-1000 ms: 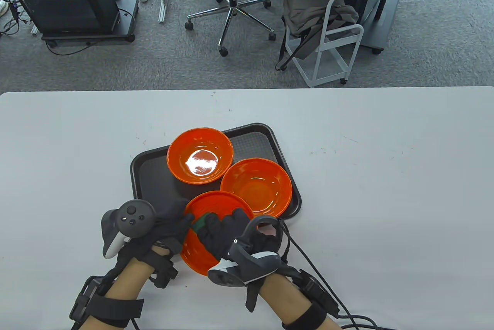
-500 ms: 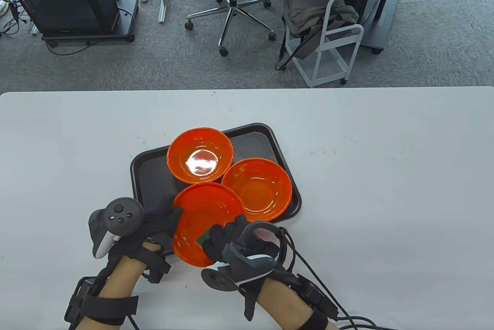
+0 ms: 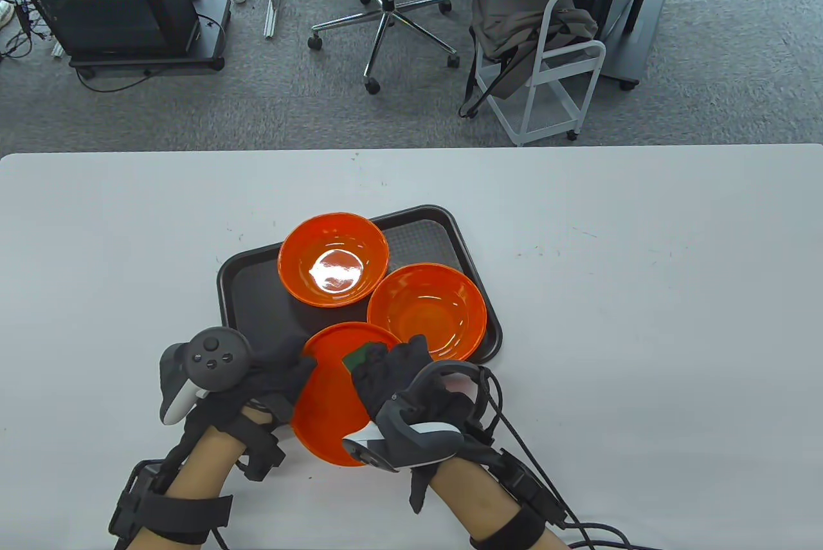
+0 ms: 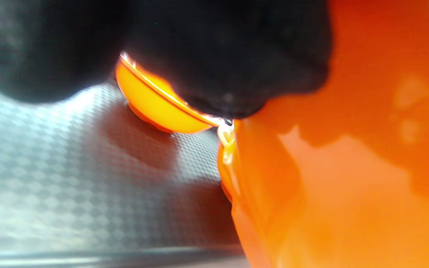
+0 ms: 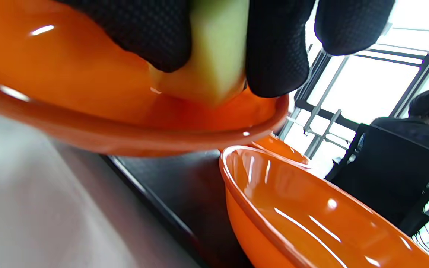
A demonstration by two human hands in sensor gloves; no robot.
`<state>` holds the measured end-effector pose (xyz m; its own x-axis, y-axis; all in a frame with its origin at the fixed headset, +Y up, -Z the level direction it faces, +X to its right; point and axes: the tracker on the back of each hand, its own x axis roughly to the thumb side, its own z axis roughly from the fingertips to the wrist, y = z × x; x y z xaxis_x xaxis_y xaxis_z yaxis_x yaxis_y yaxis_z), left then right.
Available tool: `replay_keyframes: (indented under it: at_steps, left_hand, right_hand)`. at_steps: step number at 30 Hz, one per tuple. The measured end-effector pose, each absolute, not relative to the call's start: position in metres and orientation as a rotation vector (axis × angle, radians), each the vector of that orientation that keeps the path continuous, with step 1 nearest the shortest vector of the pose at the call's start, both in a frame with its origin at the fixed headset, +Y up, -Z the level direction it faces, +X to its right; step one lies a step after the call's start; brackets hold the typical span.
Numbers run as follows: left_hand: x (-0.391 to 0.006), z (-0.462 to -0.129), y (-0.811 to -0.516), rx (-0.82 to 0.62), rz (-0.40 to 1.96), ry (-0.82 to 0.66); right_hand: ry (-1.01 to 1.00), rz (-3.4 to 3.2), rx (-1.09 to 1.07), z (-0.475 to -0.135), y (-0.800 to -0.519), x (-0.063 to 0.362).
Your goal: Wipe bowl with sponge
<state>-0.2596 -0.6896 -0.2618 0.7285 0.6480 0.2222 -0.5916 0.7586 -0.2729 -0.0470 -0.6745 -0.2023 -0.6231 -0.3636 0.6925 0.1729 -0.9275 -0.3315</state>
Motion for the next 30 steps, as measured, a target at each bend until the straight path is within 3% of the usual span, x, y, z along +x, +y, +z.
replay_keyframes:
  at_steps: [8, 21, 26, 30]
  left_hand:
    - [-0.253, -0.259, -0.691, -0.154, 0.734, -0.317]
    - [-0.259, -0.26, -0.688, -0.06, 0.708, -0.267]
    - [-0.269, -0.261, -0.685, -0.031, 0.713, -0.238]
    - [-0.279, -0.262, -0.68, 0.007, 0.712, -0.206]
  right_hand:
    - [0.456, -2.644, -1.346, -0.195, -0.67, -0.053]
    - [0.26, -2.789, -1.639, -0.188, -0.672, -0.056]
    - [0.184, -2.769, -1.647, -0.186, -0.671, -0.057]
    - [0.087, -2.659, -1.483, -0.183, -0.669, -0.059]
